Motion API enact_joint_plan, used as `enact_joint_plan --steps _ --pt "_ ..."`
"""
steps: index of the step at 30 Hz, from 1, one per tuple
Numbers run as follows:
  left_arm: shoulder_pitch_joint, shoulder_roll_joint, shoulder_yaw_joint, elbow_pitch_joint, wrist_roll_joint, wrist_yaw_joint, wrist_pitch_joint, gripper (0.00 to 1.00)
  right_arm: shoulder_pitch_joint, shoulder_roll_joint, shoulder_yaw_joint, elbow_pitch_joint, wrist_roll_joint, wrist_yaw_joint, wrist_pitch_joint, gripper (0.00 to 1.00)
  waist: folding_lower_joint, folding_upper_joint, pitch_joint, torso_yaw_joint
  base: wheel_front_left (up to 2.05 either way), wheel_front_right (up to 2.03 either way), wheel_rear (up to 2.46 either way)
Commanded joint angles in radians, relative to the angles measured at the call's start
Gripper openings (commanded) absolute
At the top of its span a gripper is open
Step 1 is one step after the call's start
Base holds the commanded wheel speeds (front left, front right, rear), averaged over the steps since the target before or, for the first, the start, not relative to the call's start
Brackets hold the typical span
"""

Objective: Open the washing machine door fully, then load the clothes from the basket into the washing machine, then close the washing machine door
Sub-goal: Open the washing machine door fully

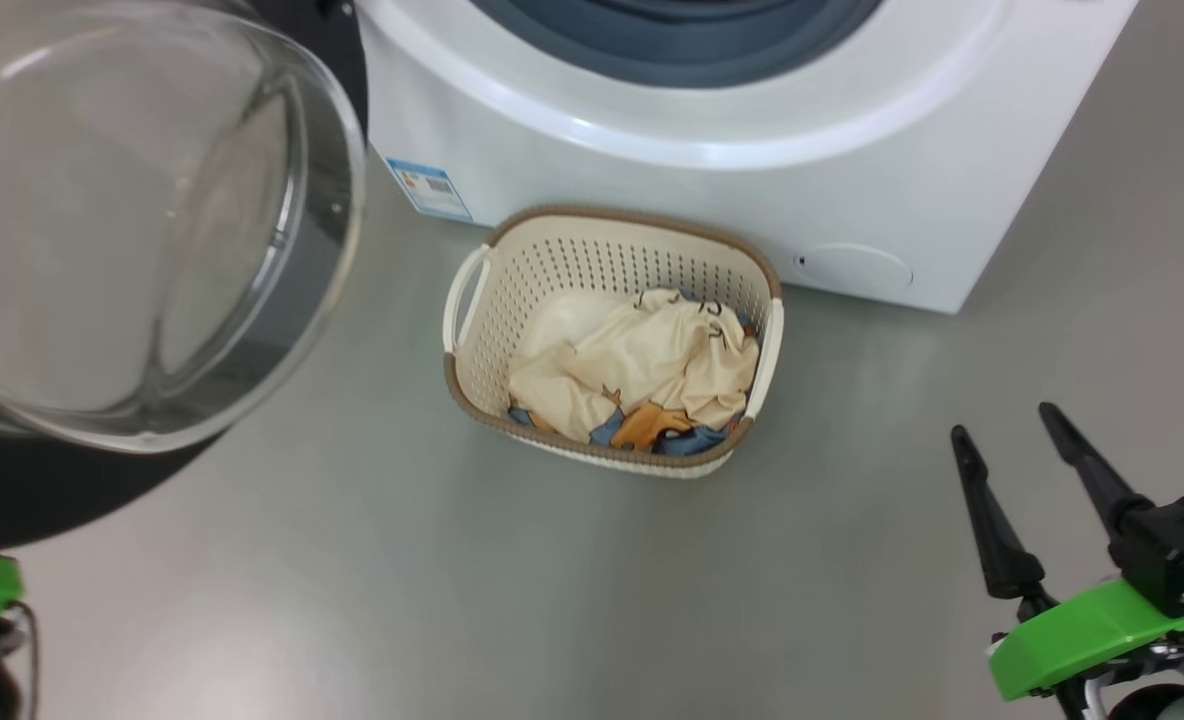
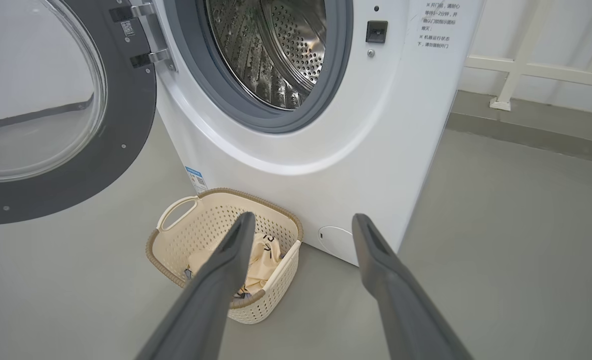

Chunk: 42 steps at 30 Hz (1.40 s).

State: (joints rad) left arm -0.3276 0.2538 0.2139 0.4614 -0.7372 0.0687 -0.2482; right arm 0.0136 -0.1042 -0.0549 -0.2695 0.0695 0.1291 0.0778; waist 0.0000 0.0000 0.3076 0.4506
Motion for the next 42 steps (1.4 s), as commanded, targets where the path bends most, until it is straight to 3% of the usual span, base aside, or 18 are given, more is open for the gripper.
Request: enact_joint_plan --steps 1,7,18,29,42 --pt "-0.041 0.076 0.064 -0.003 0.002 -0.004 -0.013 0.00 -0.023 -0.011 0.021 -0.042 -0.004 0.002 0.008 1.00 0.0000 0.0000 0.030 -0.008 0.00 0.00 0.00" --pt "-0.101 0.099 0.120 0.058 0.049 -0.030 -0.013 0.00 -0.027 -0.035 0.004 -0.092 -0.004 0.002 0.041 1.00 0.0000 0.0000 0.071 -0.009 0.00 0.00 0.00" --pt "-0.179 0.084 0.209 0.122 0.131 -0.068 -0.013 0.00 -0.019 -0.050 -0.010 -0.118 -0.005 0.002 0.059 1.00 0.0000 0.0000 0.091 -0.005 0.00 0.00 0.00" --pt "-0.140 0.024 0.210 0.103 0.209 -0.097 -0.013 0.00 -0.021 -0.019 0.004 -0.058 0.007 0.002 0.015 1.00 0.0000 0.0000 0.007 -0.020 0.00 0.00 0.00" --pt "-0.022 0.021 0.181 0.039 0.249 -0.142 -0.011 0.00 -0.021 0.029 0.006 0.039 0.031 0.002 -0.067 1.00 0.0000 0.0000 -0.120 -0.081 0.00 0.00 0.00"
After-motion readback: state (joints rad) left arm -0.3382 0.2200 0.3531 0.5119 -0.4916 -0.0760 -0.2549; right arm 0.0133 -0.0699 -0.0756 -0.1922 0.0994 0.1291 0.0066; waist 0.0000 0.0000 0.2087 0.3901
